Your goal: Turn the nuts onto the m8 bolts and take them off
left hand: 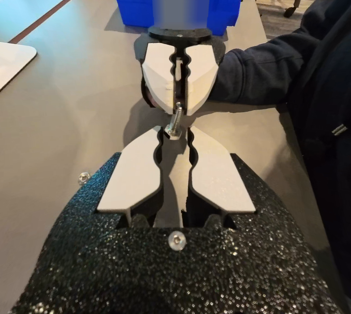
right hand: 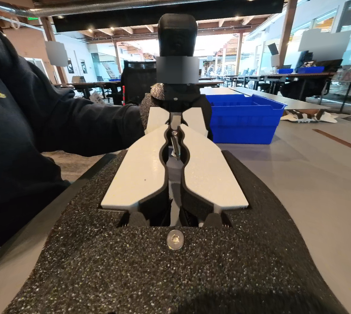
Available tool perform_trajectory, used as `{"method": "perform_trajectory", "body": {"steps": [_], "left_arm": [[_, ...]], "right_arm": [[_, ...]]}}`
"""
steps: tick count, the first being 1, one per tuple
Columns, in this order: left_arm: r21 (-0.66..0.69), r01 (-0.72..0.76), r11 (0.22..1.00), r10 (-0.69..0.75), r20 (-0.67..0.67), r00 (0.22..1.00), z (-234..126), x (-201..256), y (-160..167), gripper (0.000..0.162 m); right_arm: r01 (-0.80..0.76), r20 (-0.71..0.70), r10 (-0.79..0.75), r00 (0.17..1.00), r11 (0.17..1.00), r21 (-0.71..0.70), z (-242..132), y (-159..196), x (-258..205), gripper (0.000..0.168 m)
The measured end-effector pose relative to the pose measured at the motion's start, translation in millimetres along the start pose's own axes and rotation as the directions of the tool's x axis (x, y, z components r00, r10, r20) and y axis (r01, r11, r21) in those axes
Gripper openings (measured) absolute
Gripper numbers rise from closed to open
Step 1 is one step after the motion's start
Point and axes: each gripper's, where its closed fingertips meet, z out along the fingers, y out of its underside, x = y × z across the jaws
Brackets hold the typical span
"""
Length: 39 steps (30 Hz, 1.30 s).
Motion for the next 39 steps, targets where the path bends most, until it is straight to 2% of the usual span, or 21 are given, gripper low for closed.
{"method": "perform_trajectory", "body": {"steps": [7,12,14,17,18,20,22,24,27,32,36,39], "left_arm": [[0.015,-0.025,1.000,0.026,-0.096,0.995,0,14,0,0.016],[0.037,-0.060,0.998,0.063,-0.078,0.995,0,14,1,0.015],[0.063,-0.043,0.997,0.044,-0.022,0.999,-1,5,0,0.015],[0.088,-0.016,0.996,0.000,0.177,0.984,-5,-26,7,0.015],[0.115,-0.012,0.993,-0.019,0.258,0.966,-9,-39,8,0.015],[0.198,-0.008,0.980,-0.076,0.414,0.907,-20,-65,5,0.015],[0.295,-0.015,0.955,-0.149,0.525,0.838,-32,-87,2,0.015],[0.365,-0.025,0.931,-0.207,0.580,0.788,-44,-100,-1,0.015],[0.381,-0.075,0.922,-0.212,0.657,0.724,-60,-109,3,0.014],[0.465,-0.017,0.885,-0.304,0.605,0.736,-69,-114,7,0.014],[0.498,0.003,0.867,-0.335,0.578,0.744,-71,-115,8,0.014],[0.491,0.001,0.871,-0.332,0.587,0.738,-71,-115,8,0.014]], "right_arm": [[-0.044,0.104,0.043,0.994,0.999,0.009,2,-1,-13,0.006],[-0.039,0.114,0.038,0.993,0.999,0.009,3,0,-15,0.006],[-0.009,0.053,0.007,0.999,0.999,0.034,1,-4,-7,0.010],[0.046,-0.162,-0.021,0.987,0.988,0.151,-17,-26,22,0.024],[0.072,-0.268,-0.034,0.963,0.988,0.133,-26,-26,37,0.024],[0.119,-0.466,-0.102,0.879,0.993,0.006,-41,-14,66,0.026],[0.106,-0.574,-0.177,0.799,0.982,-0.156,-47,6,85,0.026],[0.071,-0.575,-0.230,0.785,0.955,-0.287,-40,24,89,0.023],[-0.037,-0.574,-0.263,0.776,0.888,-0.457,-31,53,93,0.024],[-0.227,-0.568,-0.183,0.802,0.786,-0.574,-14,91,104,0.029],[-0.268,-0.549,-0.230,0.803,0.684,-0.678,-5,113,113,0.026],[-0.281,-0.557,-0.269,0.786,0.647,-0.709,-3,120,119,0.024]]}}
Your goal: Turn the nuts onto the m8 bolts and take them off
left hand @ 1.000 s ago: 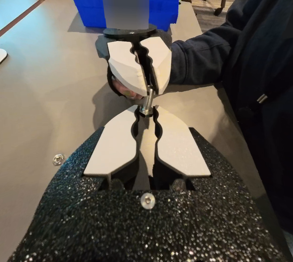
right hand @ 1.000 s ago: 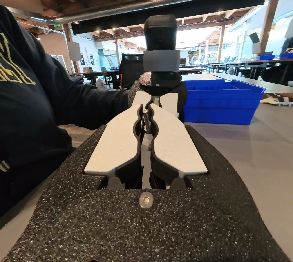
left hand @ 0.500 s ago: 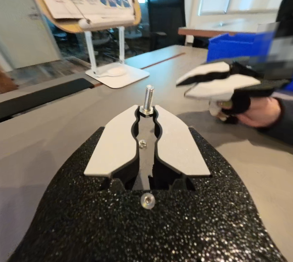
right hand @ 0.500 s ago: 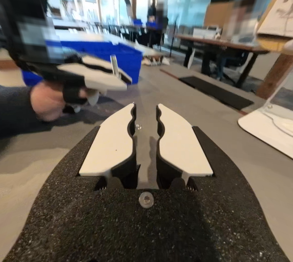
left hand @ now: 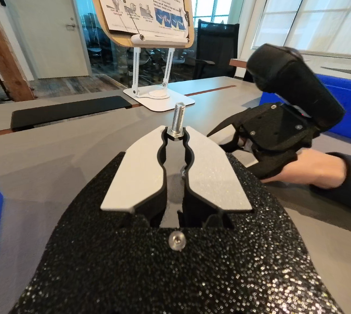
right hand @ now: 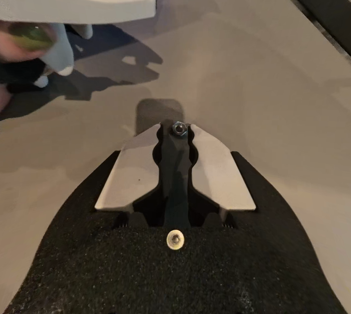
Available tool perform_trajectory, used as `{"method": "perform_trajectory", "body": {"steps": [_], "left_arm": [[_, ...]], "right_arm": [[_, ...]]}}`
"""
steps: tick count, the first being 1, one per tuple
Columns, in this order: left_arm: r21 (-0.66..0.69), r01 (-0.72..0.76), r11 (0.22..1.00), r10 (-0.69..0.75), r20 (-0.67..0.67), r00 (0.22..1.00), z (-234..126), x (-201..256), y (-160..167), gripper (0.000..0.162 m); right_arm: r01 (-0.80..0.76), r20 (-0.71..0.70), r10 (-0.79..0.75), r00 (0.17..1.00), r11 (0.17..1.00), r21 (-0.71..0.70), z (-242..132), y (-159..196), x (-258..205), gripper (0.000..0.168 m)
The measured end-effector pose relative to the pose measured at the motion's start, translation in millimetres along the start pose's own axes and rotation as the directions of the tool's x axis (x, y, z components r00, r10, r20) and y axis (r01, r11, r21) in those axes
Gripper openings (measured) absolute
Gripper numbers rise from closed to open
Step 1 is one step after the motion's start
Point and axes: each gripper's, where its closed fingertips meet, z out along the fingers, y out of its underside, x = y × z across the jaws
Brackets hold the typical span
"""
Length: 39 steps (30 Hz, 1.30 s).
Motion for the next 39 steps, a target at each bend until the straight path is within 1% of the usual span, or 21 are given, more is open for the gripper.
{"method": "perform_trajectory", "body": {"steps": [4,5,6,9,10,11,13,15,17,19,21,23,27,32,39], "left_arm": [[0.000,-0.004,1.000,0.004,-0.004,1.000,0,1,-1,0.014],[0.000,-0.007,1.000,0.007,-0.007,1.000,0,1,-1,0.014],[-0.003,-0.011,1.000,0.011,-0.012,1.000,1,3,-1,0.015],[-0.016,-0.033,0.999,0.031,-0.062,0.998,3,13,1,0.015],[-0.029,-0.046,0.999,0.043,-0.113,0.993,5,21,2,0.015],[-0.047,-0.055,0.997,0.045,-0.193,0.980,7,33,6,0.015],[-0.092,-0.044,0.995,0.011,-0.332,0.943,10,56,14,0.015],[-0.103,-0.059,0.993,0.012,-0.409,0.912,10,71,16,0.015],[-0.100,-0.087,0.991,0.030,-0.474,0.880,9,84,18,0.015],[-0.100,-0.126,0.987,0.056,-0.523,0.851,8,95,21,0.015],[-0.105,-0.169,0.980,0.083,-0.555,0.828,7,103,26,0.015],[-0.107,-0.203,0.973,0.103,-0.587,0.803,5,110,29,0.015],[-0.127,-0.243,0.962,0.120,-0.604,0.788,6,115,35,0.015],[-0.142,-0.260,0.955,0.120,-0.616,0.779,5,118,39,0.015],[-0.152,-0.268,0.951,0.115,-0.633,0.766,4,122,41,0.014]], "right_arm": [[-0.030,-0.004,0.030,1.000,1.000,-0.007,2,0,1,0.027],[-0.036,0.004,0.036,0.999,0.999,-0.010,2,0,1,0.023],[-0.035,0.014,0.035,0.999,0.999,-0.012,1,1,0,0.015],[-0.032,-0.011,0.032,0.999,0.999,-0.016,-4,5,4,0.015],[-0.029,-0.022,0.029,0.999,1.000,-0.009,-11,6,7,0.014],[-0.029,-0.038,0.030,0.999,0.999,0.018,-22,4,11,0.014],[0.004,-0.070,0.003,0.998,0.995,0.101,-53,-1,19,0.014],[0.046,-0.087,-0.031,0.996,0.983,0.178,-84,-5,26,0.014],[0.082,-0.021,-0.080,0.997,0.955,0.285,-112,-16,18,0.014],[0.084,0.051,-0.110,0.993,0.925,0.370,-133,-28,7,0.014],[0.099,0.089,-0.145,0.985,0.915,0.390,-144,-34,-3,0.014],[0.132,0.117,-0.189,0.975,0.917,0.375,-146,-35,-16,0.014],[0.190,0.144,-0.246,0.958,0.927,0.323,-140,-34,-33,0.014],[0.206,0.132,-0.260,0.957,0.924,0.323,-139,-36,-36,0.014],[0.229,0.122,-0.267,0.956,0.937,0.263,-136,-28,-34,0.014]]}}
